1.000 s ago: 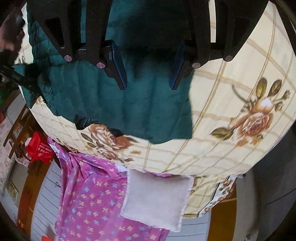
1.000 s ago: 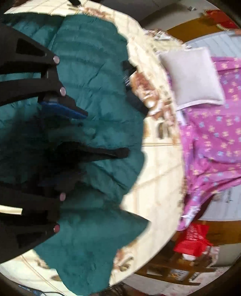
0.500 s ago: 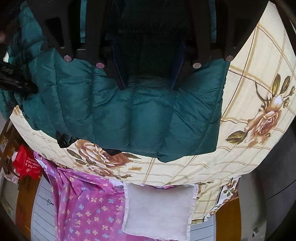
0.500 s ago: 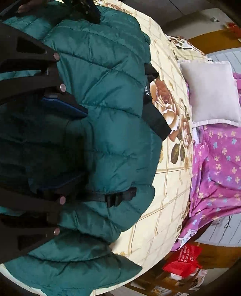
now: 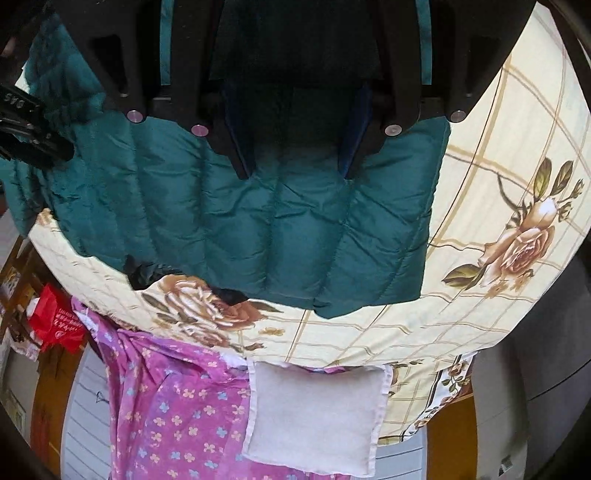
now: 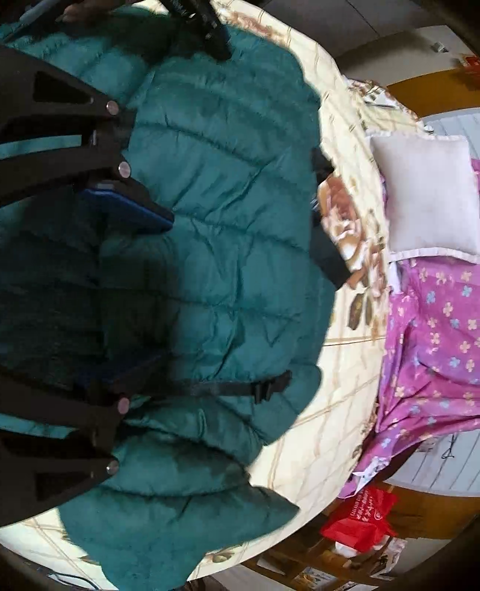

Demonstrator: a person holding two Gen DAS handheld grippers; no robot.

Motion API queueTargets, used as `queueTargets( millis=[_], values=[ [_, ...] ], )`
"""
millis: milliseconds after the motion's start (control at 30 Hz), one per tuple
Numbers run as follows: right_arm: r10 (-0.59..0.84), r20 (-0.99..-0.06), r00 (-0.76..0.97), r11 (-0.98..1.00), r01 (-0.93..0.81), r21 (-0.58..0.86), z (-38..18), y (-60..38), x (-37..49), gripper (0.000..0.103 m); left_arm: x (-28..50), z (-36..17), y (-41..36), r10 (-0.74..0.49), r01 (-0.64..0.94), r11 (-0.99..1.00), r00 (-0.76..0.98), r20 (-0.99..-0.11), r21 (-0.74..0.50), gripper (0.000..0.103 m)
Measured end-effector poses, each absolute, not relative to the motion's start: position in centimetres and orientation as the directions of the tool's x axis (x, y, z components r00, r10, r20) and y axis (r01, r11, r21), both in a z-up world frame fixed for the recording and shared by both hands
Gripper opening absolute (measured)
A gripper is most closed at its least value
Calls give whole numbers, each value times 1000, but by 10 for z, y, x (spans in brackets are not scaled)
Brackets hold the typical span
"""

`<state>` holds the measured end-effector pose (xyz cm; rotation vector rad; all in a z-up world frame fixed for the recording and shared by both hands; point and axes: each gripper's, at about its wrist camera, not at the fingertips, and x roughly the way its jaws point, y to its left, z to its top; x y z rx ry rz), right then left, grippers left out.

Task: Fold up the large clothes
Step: 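Move the right gripper to the cuff of the other sleeve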

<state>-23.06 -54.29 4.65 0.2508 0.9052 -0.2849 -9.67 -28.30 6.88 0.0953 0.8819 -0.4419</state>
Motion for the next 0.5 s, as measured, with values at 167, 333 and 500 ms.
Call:
queueTargets(
  millis=[167,333,500],
  values=[
    [-185,-753,631,933,353,67,78,-535,-262,80,-118,89,-282,-387,427,892,547,-742,-150,30],
    [-195,-743,640,924,373,79,93,-539,-285,81,-143,107,-293,-417,463,874,556,-719,-148,30],
    [-221,-734,642,911,406,80,100,-553,-307,81,-163,118,-303,-441,491,858,552,-708,-152,30]
  ],
)
